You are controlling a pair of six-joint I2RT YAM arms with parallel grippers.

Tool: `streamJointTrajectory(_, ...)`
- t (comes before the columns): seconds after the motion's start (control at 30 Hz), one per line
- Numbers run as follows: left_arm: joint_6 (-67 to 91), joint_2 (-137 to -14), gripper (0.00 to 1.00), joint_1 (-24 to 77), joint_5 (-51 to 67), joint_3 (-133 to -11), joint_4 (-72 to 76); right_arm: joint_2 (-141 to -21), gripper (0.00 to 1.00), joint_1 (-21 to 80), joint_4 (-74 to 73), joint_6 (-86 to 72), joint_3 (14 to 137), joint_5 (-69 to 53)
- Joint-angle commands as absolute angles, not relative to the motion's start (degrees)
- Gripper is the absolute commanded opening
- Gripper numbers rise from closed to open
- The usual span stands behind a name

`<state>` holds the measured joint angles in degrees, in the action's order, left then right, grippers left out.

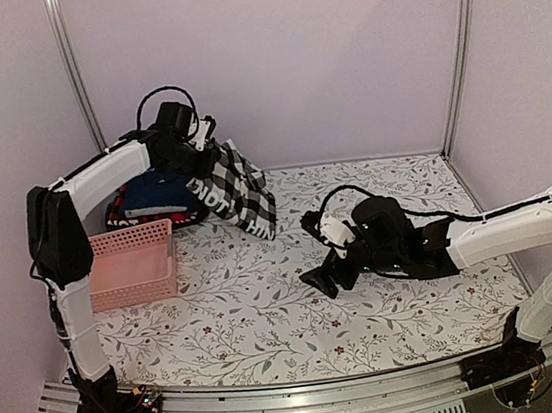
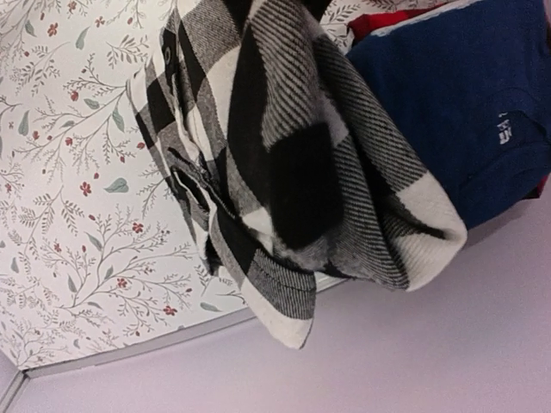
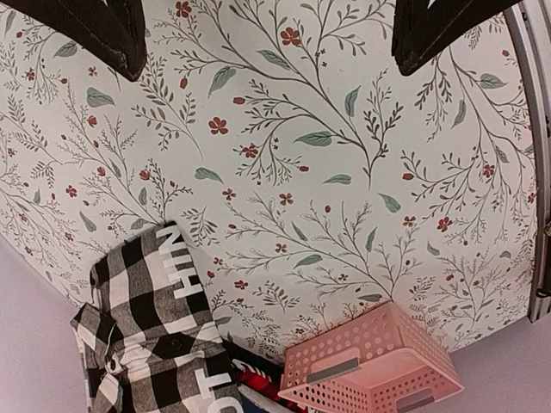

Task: Fold and stack the mixed laundry pile
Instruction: Place the square-folded shirt at the corner of the board.

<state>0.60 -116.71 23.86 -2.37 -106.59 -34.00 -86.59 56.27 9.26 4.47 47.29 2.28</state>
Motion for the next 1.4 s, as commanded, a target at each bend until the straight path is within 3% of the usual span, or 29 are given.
streamJointTrajectory(0.0, -4.7, -118.3, 0.0, 22.1, -4.9, -115.0, -40.6, -84.8, 0.98, 56.1, 10.7, 3.0, 46.9, 1.8)
streamJointTrajectory(0.33, -8.3, -119.1, 0.0, 20.8, -5.3, -127.1, -48.4, -85.3, 0.99, 56.0, 10.7, 3.2, 47.4, 2.3)
streamJointTrajectory(0.77, -11.5, -113.8, 0.0, 18.8, -7.1, -127.9, -50.3, -85.9, 0.99, 55.8, 10.8, 3.4, 47.9, 2.3)
streamJointTrajectory(1.37, -11.3, -110.5, 0.0, 12.5, -0.7, -126.8, -48.8, -88.4, 0.99, 55.3, 10.4, 4.5, 50.7, 1.5)
